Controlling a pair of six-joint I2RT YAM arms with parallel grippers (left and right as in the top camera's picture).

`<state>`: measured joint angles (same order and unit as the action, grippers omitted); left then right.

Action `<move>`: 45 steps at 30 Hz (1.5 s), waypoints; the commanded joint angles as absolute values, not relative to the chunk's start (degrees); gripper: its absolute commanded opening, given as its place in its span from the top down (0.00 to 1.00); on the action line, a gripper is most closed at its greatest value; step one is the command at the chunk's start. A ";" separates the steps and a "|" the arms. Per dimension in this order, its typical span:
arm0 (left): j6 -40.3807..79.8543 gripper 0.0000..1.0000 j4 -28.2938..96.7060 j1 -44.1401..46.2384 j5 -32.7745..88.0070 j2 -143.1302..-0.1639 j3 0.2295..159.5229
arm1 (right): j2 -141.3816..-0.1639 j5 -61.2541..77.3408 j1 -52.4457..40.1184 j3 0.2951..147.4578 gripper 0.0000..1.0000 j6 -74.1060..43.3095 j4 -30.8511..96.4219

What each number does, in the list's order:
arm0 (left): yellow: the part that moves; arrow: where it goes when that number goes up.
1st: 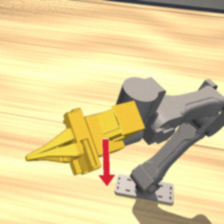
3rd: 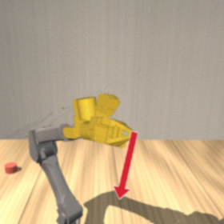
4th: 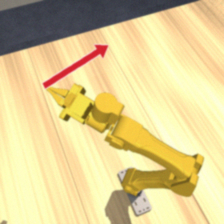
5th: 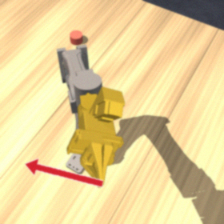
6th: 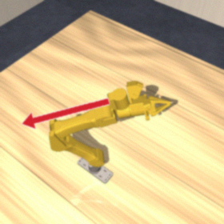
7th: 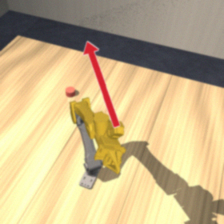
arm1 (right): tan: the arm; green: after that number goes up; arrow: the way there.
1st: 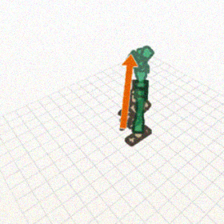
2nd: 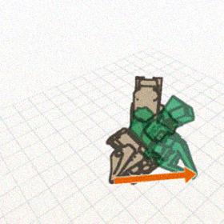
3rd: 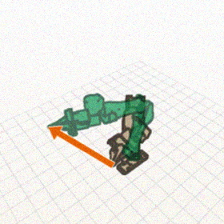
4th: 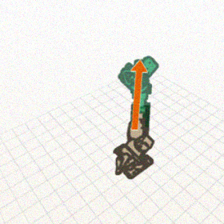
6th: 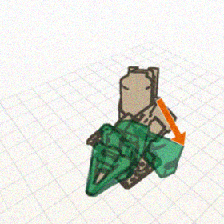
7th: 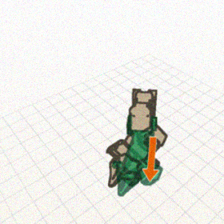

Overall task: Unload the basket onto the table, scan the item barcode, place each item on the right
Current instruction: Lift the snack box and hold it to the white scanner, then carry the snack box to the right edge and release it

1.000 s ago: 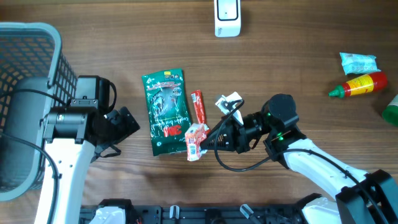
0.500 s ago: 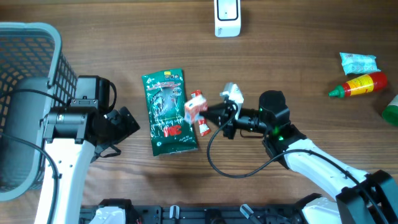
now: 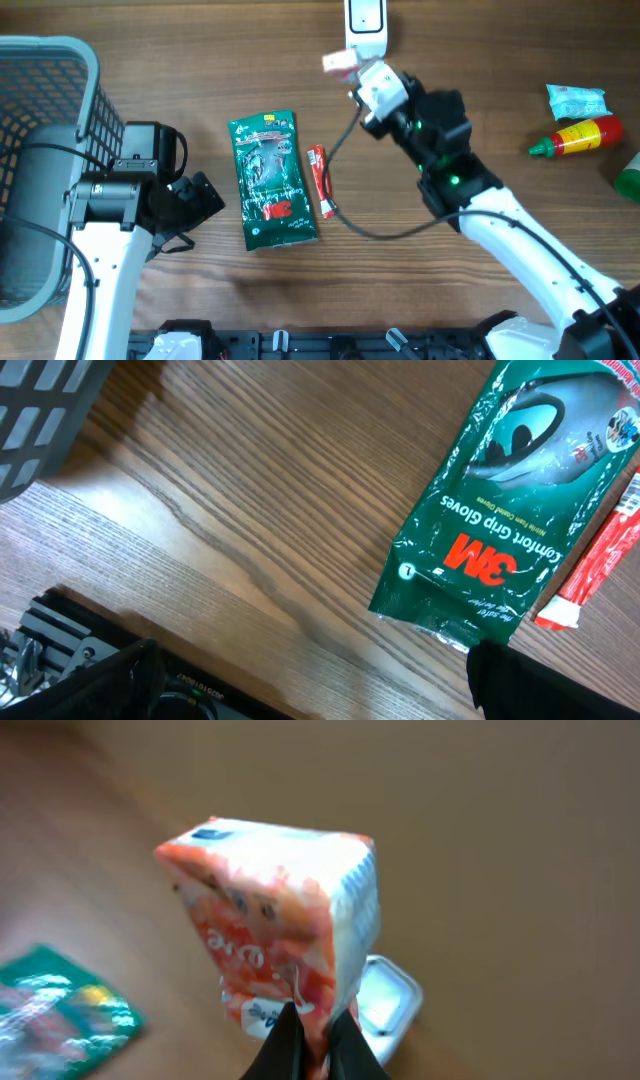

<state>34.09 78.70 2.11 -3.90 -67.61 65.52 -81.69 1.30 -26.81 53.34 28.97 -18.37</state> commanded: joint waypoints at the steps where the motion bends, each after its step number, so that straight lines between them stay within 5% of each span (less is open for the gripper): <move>1: 33.23 0.00 78.70 1.74 -3.66 -67.61 65.56 | -85.60 -3.68 -25.61 62.19 0.96 40.77 -14.76; 11: 33.21 0.00 78.70 1.74 -3.68 -67.61 65.56 | -112.60 -3.64 -17.65 88.71 0.96 50.83 -4.67; 19: 33.21 0.00 78.70 1.74 -3.66 -67.61 65.56 | -129.12 -3.64 -17.63 96.68 0.96 53.45 -8.56; 33: 33.21 0.00 78.70 1.74 -3.66 -67.61 65.56 | -129.47 -15.66 -13.74 96.92 0.96 62.83 -12.25; 45: 33.21 0.00 78.70 1.74 -3.66 -67.61 65.56 | -118.32 -16.32 19.64 96.77 0.96 39.59 14.20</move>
<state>34.09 78.67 2.11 -3.92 -67.61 65.52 -118.08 -18.46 13.30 96.97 51.35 7.60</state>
